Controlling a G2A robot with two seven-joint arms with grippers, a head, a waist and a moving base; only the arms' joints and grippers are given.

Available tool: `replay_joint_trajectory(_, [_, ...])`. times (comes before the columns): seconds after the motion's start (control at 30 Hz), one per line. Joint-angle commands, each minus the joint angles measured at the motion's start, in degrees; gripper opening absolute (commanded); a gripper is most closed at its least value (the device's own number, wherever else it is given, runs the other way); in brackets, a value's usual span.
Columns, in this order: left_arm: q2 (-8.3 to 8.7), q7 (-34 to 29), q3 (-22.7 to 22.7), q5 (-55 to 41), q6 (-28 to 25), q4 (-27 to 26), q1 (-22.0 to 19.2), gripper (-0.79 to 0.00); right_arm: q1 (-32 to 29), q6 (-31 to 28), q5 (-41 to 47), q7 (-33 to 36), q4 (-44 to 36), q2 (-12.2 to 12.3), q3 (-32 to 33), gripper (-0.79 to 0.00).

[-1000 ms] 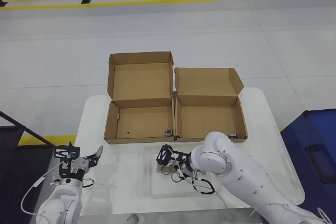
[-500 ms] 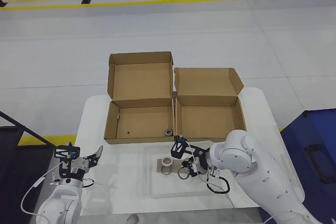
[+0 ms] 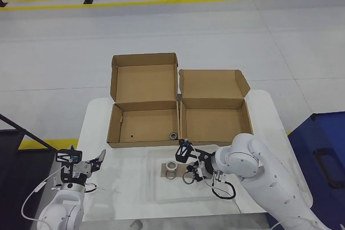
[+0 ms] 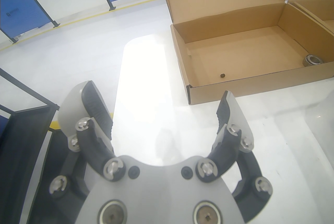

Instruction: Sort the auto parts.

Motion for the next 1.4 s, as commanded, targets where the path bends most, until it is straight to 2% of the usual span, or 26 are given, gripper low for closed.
replay_joint_trajectory(0.0, [0.0, 0.0, 0.0, 0.0, 0.0, 0.0, 0.0, 0.0, 0.0, 0.0, 0.0, 0.0, 0.0, 0.0, 0.0, -0.785])
replay_joint_trajectory(0.23, [0.0, 0.0, 0.0, 0.0, 0.0, 0.0, 0.0, 0.0, -0.2, -0.1, 0.2, -0.5, -0.1, 0.0, 0.0, -0.785])
replay_joint_trajectory(0.37, [0.0, 0.0, 0.0, 0.0, 0.0, 0.0, 0.0, 0.0, -0.3, -5.8, 12.4, -5.8, 2.5, 0.7, 2.5, -0.785])
replay_joint_trajectory(0.6, [0.0, 0.0, 0.0, 0.0, 0.0, 0.0, 0.0, 0.0, 4.3, -9.7, 33.1, -9.6, 4.1, 6.3, 1.6, -0.785])
replay_joint_trajectory(0.7, [0.0, 0.0, 0.0, 0.0, 0.0, 0.0, 0.0, 0.0, 6.6, -10.5, 38.8, -10.4, 4.9, 9.0, -1.3, -0.785])
replay_joint_trajectory(0.77, [0.0, 0.0, 0.0, 0.0, 0.0, 0.0, 0.0, 0.0, 8.5, -11.2, 38.9, -11.2, 6.7, 10.6, -2.5, -0.785])
replay_joint_trajectory(1.0, [0.0, 0.0, 0.0, 0.0, 0.0, 0.0, 0.0, 0.0, 8.5, -11.2, 38.9, -11.2, 6.7, 10.6, -2.5, -0.785])
replay_joint_trajectory(1.03, [0.0, 0.0, 0.0, 0.0, 0.0, 0.0, 0.0, 0.0, 7.7, -11.2, 41.1, -12.4, 6.4, 10.5, -3.0, -0.785])
replay_joint_trajectory(1.2, [0.0, 0.0, 0.0, 0.0, 0.0, 0.0, 0.0, 0.0, 10.5, -10.2, 62.4, -10.2, 9.7, 9.8, -7.3, -0.785])
replay_joint_trajectory(1.37, [0.0, 0.0, 0.0, 0.0, 0.0, 0.0, 0.0, 0.0, 16.2, -5.6, 80.0, -5.6, 12.8, 8.1, -13.4, -0.785])
